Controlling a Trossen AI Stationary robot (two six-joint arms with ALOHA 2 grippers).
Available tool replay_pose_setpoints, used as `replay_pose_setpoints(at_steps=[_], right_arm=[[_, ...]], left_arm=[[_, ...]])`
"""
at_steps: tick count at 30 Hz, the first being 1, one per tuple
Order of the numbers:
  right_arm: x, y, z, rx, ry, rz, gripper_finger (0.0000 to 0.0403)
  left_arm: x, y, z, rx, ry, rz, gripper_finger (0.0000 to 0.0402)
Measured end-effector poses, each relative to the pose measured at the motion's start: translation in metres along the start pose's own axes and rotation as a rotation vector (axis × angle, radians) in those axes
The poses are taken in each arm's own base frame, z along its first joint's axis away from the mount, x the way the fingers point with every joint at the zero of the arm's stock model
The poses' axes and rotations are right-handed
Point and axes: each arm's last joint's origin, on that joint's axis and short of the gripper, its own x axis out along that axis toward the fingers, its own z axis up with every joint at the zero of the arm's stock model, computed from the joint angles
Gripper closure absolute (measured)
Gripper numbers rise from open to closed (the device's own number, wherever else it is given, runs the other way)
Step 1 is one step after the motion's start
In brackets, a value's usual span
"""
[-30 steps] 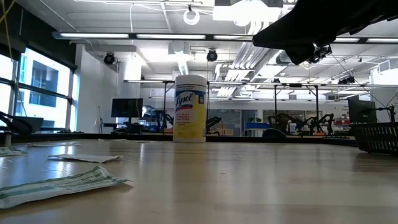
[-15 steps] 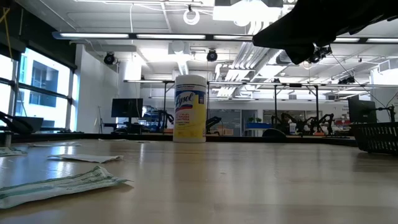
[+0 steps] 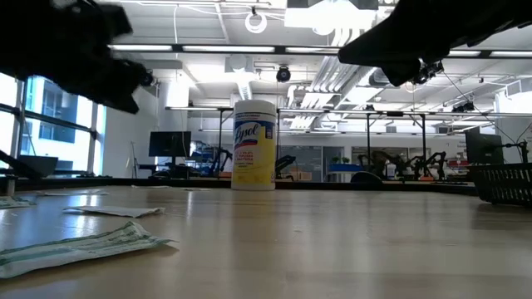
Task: Pick & Place First Aid Supplies
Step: Put the white towelette sachet into the left black bin
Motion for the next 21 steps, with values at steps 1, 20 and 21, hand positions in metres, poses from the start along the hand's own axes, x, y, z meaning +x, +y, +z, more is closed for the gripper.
replay_pose_setpoints(at_steps=[1,20,21], right_arm=[[0.000,0.000,0.000,0.000,0.002,-0.001,0.0401],[0.006,0.002,-0.011,-0.019,0.050,0.015,0.0399],[0.006,0.002,-0.011,-0.019,0.051,0.017,0.0400]], left_arm=[[0.007,-0.001,0.004,-0.001,0.027,0.018,0.0321],[0.153,-0.004,0.087,0.030,0.344,-0.151,0.0321],[0.163,0.000,0.091,0.009,0.344,-0.153,0.0321]])
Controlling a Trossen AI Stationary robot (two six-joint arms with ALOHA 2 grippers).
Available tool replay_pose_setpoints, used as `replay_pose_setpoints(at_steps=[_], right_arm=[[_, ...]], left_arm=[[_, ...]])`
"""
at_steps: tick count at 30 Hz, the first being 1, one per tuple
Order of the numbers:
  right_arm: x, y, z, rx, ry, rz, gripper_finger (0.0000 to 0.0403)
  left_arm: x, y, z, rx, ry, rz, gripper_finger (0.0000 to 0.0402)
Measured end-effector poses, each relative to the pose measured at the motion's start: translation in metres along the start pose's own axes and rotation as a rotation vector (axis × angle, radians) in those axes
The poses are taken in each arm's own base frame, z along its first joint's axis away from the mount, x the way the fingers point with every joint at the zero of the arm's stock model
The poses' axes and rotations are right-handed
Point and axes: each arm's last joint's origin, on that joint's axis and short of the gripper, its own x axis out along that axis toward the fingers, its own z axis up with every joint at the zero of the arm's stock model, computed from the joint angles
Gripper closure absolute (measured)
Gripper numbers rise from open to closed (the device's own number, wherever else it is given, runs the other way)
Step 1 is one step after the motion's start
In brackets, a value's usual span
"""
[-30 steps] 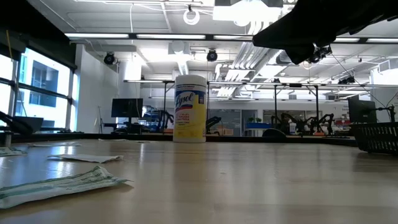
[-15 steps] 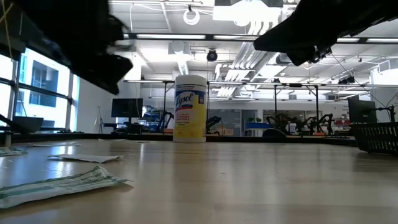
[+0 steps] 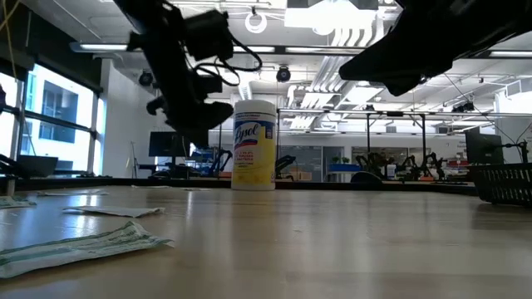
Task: Pick & Place First Aid Supplies
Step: Put the white towelette sachet into the left black bin
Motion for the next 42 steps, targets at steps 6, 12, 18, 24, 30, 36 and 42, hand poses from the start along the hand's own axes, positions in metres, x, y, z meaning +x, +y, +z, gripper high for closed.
replay_pose_setpoints(at_steps=[6,12,18,24,30,36,42], right_arm=[[0.000,0.000,0.000,0.000,0.003,0.013,0.0400],[0.000,0.001,0.000,-0.006,0.007,0.037,0.0400],[0.000,0.001,0.000,-0.007,0.007,0.034,0.0401],[0.000,0.001,0.000,-0.005,0.006,0.032,0.0399],[0.000,0.001,0.000,-0.004,0.006,0.032,0.0401],[0.000,0.001,0.000,-0.003,0.006,0.032,0.0399],[0.000,0.001,0.000,-0.003,0.006,0.032,0.0401]], left_arm=[[0.043,0.032,0.025,-0.111,0.059,-0.081,0.0321],[0.073,0.050,0.027,-0.135,0.118,-0.074,0.0321],[0.098,0.050,0.014,-0.114,0.218,-0.090,0.0321],[0.106,0.048,0.008,-0.113,0.230,-0.035,0.0321],[0.106,0.048,0.007,-0.116,0.233,-0.033,0.0321],[0.106,0.048,0.007,-0.121,0.237,-0.031,0.0321],[0.106,0.047,0.006,-0.123,0.252,-0.064,0.0316]])
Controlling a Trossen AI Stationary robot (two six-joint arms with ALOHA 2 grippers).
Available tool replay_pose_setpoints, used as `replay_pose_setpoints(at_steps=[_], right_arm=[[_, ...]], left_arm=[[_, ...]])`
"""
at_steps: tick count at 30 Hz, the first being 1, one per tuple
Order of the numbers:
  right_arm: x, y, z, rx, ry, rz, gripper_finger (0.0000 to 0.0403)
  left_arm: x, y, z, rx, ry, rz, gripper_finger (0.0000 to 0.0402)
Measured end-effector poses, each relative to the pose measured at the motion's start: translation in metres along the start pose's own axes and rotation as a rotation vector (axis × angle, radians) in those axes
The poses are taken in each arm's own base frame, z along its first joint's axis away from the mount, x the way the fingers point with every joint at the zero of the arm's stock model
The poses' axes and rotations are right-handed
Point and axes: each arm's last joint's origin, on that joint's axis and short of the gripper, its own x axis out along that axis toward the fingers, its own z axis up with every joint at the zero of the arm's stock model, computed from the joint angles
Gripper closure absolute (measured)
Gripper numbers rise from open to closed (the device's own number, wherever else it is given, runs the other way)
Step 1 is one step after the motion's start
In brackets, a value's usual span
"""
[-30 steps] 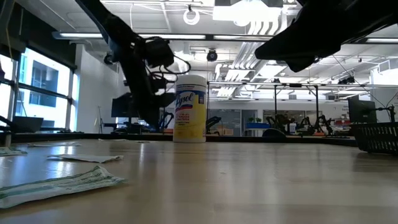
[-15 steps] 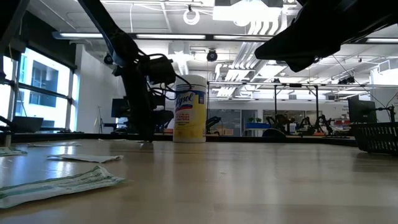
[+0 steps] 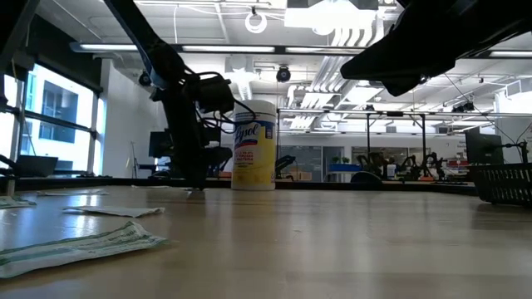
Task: Pick & Place First Aid Supplies
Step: Put the white towelette sachet into the left black bin
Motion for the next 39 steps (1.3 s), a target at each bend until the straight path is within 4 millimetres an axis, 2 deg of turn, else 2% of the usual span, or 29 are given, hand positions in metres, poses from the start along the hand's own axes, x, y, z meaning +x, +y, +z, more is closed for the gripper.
replay_pose_setpoints(at_steps=[13,19,31,39], right_arm=[[0.000,0.000,0.000,-0.001,-0.001,-0.003,0.0399],[0.000,0.000,0.000,-0.003,0.001,-0.003,0.0401],[0.000,0.000,0.000,-0.002,0.002,-0.004,0.0402],[0.000,0.000,0.000,-0.004,0.002,-0.004,0.0399]], left_arm=[[-0.011,-0.008,-0.002,0.013,0.073,-0.175,0.0314],[-0.016,-0.009,-0.003,0.053,0.071,-0.190,0.0314],[-0.016,-0.007,-0.007,0.193,0.103,-0.184,0.0314],[-0.032,-0.003,-0.005,0.353,0.095,-0.228,0.0314]])
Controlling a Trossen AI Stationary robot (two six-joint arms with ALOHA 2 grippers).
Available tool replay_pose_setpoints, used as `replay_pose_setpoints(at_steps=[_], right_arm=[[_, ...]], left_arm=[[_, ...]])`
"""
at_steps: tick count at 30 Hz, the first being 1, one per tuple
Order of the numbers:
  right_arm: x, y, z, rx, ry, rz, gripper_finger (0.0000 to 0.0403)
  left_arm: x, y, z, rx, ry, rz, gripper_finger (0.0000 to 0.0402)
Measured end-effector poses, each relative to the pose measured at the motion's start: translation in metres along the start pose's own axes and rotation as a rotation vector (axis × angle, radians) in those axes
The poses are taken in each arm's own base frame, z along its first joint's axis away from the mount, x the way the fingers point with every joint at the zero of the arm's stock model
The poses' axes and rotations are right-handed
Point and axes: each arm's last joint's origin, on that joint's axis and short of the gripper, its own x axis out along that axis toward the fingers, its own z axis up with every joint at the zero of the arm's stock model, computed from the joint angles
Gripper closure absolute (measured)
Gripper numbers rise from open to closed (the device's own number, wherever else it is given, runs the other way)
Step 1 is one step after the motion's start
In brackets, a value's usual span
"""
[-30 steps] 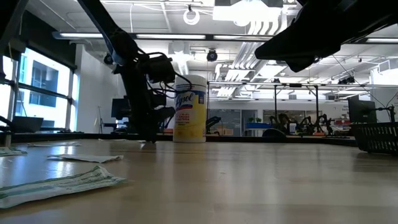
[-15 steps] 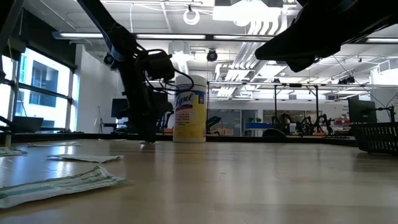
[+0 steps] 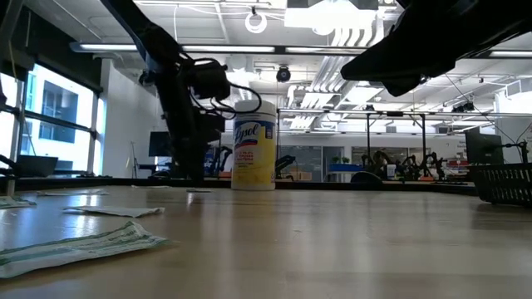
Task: Pick & Place First Aid Supplies
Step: Put the white towelette sachet into the left black bin
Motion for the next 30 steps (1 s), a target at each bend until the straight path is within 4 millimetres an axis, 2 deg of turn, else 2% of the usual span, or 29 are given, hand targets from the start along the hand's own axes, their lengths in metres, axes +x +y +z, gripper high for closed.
replay_pose_setpoints(at_steps=[5,9,12,18,30], right_arm=[[0.000,0.000,0.000,0.007,0.000,0.002,0.0401],[0.000,0.000,0.000,0.007,0.000,0.002,0.0398],[0.000,0.000,0.000,0.007,-0.001,0.001,0.0400],[0.000,0.000,0.000,0.007,-0.001,0.002,0.0399],[0.000,0.000,0.000,0.007,-0.001,0.003,0.0399]], left_arm=[[-0.007,0.008,-0.006,0.160,0.063,-0.026,0.0314],[-0.002,0.021,-0.008,0.163,0.112,-0.104,0.0314],[0.000,0.027,-0.006,0.152,0.093,-0.098,0.0314],[0.001,0.026,0.001,0.188,0.021,-0.110,0.0314],[0.019,0.026,-0.004,0.277,0.087,-0.087,0.0314]])
